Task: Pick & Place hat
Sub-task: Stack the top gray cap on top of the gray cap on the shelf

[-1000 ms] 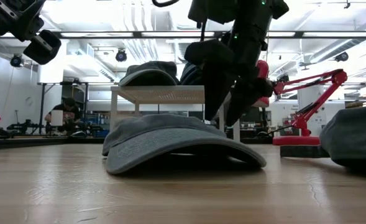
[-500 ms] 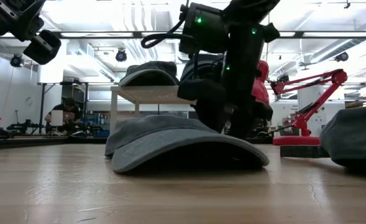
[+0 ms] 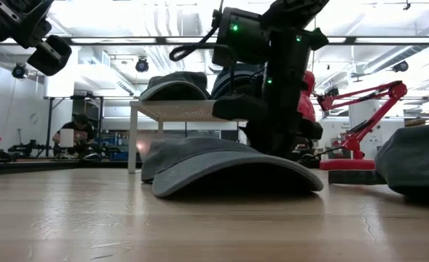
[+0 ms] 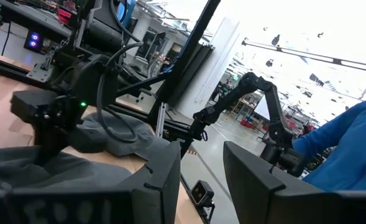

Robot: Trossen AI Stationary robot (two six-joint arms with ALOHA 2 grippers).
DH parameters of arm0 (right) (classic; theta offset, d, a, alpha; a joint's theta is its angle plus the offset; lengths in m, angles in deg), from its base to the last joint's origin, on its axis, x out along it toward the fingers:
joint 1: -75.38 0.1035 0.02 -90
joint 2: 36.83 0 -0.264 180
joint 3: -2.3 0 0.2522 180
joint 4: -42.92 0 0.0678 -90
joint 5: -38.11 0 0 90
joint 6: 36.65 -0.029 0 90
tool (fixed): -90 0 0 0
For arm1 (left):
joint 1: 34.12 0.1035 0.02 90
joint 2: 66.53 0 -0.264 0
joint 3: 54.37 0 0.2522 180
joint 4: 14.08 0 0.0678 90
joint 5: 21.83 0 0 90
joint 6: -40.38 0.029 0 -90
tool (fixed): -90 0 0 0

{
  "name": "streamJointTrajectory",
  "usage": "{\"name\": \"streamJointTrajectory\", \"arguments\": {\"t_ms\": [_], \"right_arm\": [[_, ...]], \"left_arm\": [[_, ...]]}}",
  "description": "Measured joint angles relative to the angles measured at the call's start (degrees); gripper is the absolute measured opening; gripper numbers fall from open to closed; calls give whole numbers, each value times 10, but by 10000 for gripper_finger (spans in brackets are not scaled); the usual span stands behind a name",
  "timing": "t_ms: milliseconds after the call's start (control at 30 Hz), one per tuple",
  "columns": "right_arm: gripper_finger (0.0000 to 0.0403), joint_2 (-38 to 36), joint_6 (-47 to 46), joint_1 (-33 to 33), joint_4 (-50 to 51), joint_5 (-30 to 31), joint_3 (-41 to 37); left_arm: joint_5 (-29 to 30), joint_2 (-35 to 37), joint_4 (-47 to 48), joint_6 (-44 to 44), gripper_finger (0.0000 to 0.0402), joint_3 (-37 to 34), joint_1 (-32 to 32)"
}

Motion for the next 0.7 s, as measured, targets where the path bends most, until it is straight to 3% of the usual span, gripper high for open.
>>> {"name": "streamJointTrajectory", "arguments": {"t_ms": [133,700], "right_arm": [[14,-24,19,3,-3,-13,-1],[9,-161,44,45,-54,-3,0]], "left_arm": [[0,0,0,0,124,0,0],[2,-1,-30,-17,124,0,0]]}}
